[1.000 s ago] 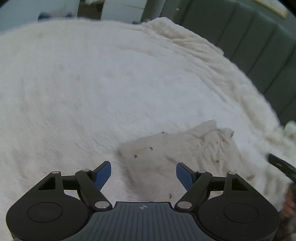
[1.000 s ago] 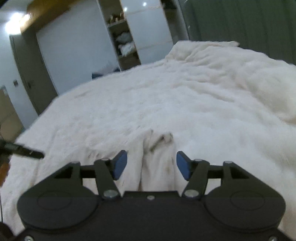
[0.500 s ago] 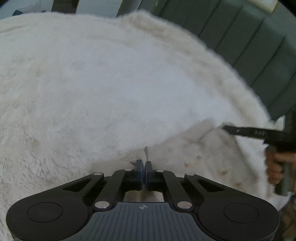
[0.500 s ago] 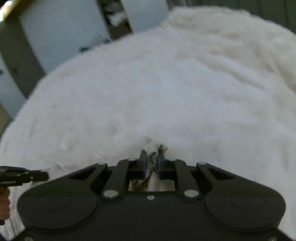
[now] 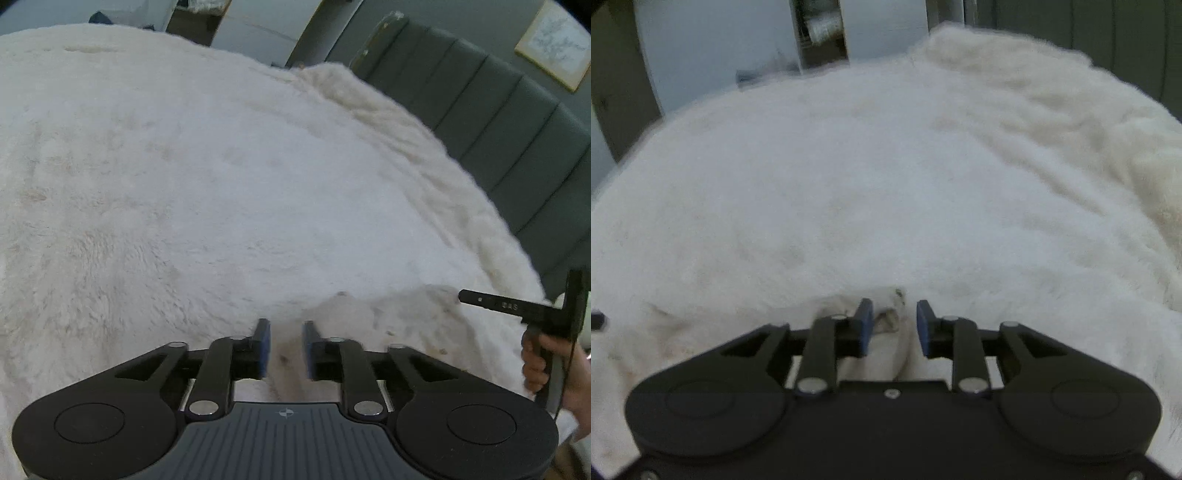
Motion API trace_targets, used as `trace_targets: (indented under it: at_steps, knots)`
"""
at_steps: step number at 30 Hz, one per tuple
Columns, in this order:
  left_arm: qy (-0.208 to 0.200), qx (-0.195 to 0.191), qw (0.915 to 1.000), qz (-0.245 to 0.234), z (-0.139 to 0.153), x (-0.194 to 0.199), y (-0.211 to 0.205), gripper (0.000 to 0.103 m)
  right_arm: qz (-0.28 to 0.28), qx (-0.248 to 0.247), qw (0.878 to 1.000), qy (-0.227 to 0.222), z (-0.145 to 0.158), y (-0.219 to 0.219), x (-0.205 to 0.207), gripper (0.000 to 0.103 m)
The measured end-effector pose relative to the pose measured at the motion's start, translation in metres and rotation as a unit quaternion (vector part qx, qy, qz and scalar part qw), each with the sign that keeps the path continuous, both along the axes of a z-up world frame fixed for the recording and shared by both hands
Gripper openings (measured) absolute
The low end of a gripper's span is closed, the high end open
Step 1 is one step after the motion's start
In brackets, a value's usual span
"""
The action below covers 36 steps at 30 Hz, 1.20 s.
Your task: Fold clothes
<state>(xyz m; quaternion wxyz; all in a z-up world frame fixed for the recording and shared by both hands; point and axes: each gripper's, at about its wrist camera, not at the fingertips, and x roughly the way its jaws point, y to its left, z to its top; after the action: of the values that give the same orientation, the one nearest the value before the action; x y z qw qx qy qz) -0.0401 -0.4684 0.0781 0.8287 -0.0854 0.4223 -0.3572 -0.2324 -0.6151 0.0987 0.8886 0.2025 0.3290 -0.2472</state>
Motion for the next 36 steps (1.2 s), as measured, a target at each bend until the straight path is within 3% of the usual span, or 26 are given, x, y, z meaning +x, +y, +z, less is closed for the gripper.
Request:
trace_targets:
  at_steps: [2, 6, 11, 13, 14, 15, 16, 17, 21, 22, 23, 25, 26, 27, 28, 29, 32, 36]
  knots:
    - [0.011, -0.013, 0.9998, -0.005, 0.005, -0.025, 0.012, 0.059, 0.05, 0.039, 0.998, -0.028, 0.01, 0.014, -0.037, 0.048]
    - [0.056, -0.038, 0.9971, -0.035, -0.005, -0.076, 0.029, 0.063, 0.12, 0.141, 0.982, -0.036, -0.007, 0.04, -0.097, 0.051]
    - [0.111, -0.06, 0.9902, -0.061, -0.039, -0.148, 0.037, 0.072, 0.107, 0.168, 0.98, -0.025, -0.044, 0.072, -0.155, 0.054]
    - [0.14, -0.078, 0.9849, -0.066, -0.056, -0.166, 0.035, 0.073, 0.098, 0.178, 0.979, -0.019, -0.056, 0.076, -0.162, 0.04]
    - [0.156, -0.09, 0.9815, -0.064, -0.065, -0.169, 0.029, 0.073, 0.095, 0.181, 0.979, -0.019, -0.058, 0.074, -0.162, 0.016]
    - [0.164, -0.097, 0.9798, -0.062, -0.072, -0.168, 0.022, 0.072, 0.091, 0.184, 0.978, -0.024, -0.059, 0.075, -0.163, 0.003]
    - [0.172, -0.103, 0.978, -0.058, -0.078, -0.168, 0.015, 0.05, 0.083, 0.195, 0.977, -0.041, -0.057, 0.074, -0.165, 0.001]
    - [0.177, -0.106, 0.977, -0.054, -0.082, -0.166, 0.01, 0.011, 0.077, 0.207, 0.973, -0.06, -0.053, 0.071, -0.168, 0.001]
    - [0.185, -0.165, 0.9685, -0.023, -0.083, -0.161, 0.035, 0.009, 0.064, 0.251, 0.957, -0.133, -0.035, 0.068, -0.196, 0.0]
    - [0.185, -0.181, 0.9658, -0.015, -0.082, -0.161, 0.046, 0.009, 0.058, 0.257, 0.956, -0.126, -0.034, 0.07, -0.205, 0.0]
    - [0.184, -0.174, 0.9673, -0.011, -0.085, -0.162, 0.053, 0.009, 0.06, 0.241, 0.965, -0.086, -0.038, 0.078, -0.207, 0.0]
    - [0.18, -0.138, 0.9739, -0.004, -0.095, -0.168, 0.06, 0.011, 0.077, 0.179, 0.981, 0.017, -0.046, 0.1, -0.2, 0.0]
    - [0.181, -0.138, 0.9738, -0.003, -0.1, -0.17, 0.06, 0.012, 0.087, 0.137, 0.985, 0.067, -0.051, 0.112, -0.195, 0.002]
    - [0.182, -0.144, 0.9727, -0.002, -0.105, -0.171, 0.061, 0.013, 0.079, 0.129, 0.987, 0.063, -0.05, 0.113, -0.195, 0.004]
    - [0.183, -0.15, 0.9716, -0.001, -0.11, -0.173, 0.062, 0.019, 0.061, 0.139, 0.988, 0.03, -0.045, 0.107, -0.198, 0.006]
    - [0.181, -0.161, 0.9704, 0.002, -0.11, -0.173, 0.064, 0.032, 0.043, 0.15, 0.988, -0.002, -0.041, 0.101, -0.202, 0.013]
    - [0.172, -0.194, 0.9658, 0.009, -0.106, -0.171, 0.072, 0.052, 0.001, 0.134, 0.989, -0.062, -0.025, 0.084, -0.192, 0.035]
    - [0.185, -0.223, 0.9571, 0.009, -0.109, -0.169, 0.072, 0.053, 0.013, 0.142, 0.985, -0.1, -0.021, 0.06, -0.151, 0.036]
